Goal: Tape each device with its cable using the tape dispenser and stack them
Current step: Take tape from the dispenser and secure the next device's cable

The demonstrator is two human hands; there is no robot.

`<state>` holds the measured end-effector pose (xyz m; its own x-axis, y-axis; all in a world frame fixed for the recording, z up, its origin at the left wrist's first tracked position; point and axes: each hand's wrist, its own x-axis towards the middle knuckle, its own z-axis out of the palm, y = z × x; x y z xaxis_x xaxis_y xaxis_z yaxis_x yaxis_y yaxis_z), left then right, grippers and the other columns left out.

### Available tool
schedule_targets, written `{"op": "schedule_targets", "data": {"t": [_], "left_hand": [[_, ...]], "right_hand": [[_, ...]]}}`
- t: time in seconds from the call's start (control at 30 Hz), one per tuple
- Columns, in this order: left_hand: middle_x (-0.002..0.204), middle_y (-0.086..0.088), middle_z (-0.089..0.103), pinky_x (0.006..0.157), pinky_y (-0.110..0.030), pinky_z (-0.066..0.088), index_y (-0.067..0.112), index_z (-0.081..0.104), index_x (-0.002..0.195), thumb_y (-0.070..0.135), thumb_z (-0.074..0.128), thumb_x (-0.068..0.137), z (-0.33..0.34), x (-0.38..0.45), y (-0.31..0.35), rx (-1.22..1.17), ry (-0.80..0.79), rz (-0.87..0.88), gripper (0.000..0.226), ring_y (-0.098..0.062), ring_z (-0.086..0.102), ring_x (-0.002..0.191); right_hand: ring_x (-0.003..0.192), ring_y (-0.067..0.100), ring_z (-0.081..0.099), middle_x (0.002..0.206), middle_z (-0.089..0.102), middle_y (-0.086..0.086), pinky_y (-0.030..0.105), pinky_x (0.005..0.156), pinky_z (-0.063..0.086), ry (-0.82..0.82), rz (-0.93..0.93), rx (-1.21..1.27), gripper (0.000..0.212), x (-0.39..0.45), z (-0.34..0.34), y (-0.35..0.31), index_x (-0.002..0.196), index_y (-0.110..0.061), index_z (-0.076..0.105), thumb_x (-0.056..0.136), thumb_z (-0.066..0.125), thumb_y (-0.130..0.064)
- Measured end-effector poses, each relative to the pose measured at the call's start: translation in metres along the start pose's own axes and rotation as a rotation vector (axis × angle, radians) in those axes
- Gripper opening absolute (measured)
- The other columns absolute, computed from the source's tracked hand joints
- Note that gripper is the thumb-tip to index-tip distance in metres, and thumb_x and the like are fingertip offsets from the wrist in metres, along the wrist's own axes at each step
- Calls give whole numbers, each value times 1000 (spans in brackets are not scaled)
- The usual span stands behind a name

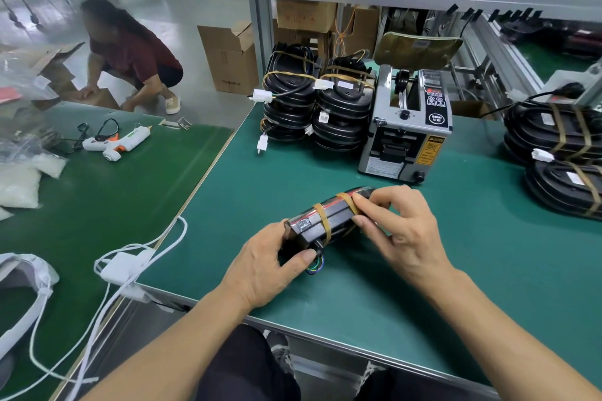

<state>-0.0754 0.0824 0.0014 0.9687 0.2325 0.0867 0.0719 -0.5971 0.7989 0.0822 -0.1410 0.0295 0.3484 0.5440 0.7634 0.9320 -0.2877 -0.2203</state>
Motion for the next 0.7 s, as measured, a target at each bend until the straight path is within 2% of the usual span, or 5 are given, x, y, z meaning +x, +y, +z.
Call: {"op": "schedule_targets", "data": {"t": [0.13,0.23,0.37,0.6,0.7], "left_hand": [[123,8,72,102,-46,53,30,65,135,68,58,91,1,0,0,14,-1,-13,58,-16,66,117],[116,14,71,99,-39,54,39,63,129,65,60,91,1,-1,-1,32,13,-5,47,-8,65,110],[117,15,71,99,-37,54,44,61,128,66,61,90,1,-2,-1,26,22,-4,43,-7,65,110],[119,5,72,99,-45,54,26,66,131,70,56,89,1,-1,-2,2,15,-21,62,-20,67,111],[114,9,72,96,-43,54,29,67,127,72,56,89,2,-1,-4,0,27,-14,58,-15,66,104]], "right_hand": [[93,28,56,106,56,6,52,83,48,52,199,161,31,-6,4,-1,122,-15,77,95,70,-31],[93,29,55,104,55,10,42,86,49,121,281,209,31,-11,9,-11,121,-12,76,94,71,-27],[94,28,58,106,55,10,30,89,48,184,439,285,32,-12,16,-23,115,-8,78,91,73,-29],[94,25,62,107,59,8,25,92,49,178,522,216,36,-1,14,-27,118,-6,78,86,79,-23],[99,14,60,110,57,-1,16,96,43,142,614,255,47,3,9,-29,121,-11,75,88,74,-44]]}}
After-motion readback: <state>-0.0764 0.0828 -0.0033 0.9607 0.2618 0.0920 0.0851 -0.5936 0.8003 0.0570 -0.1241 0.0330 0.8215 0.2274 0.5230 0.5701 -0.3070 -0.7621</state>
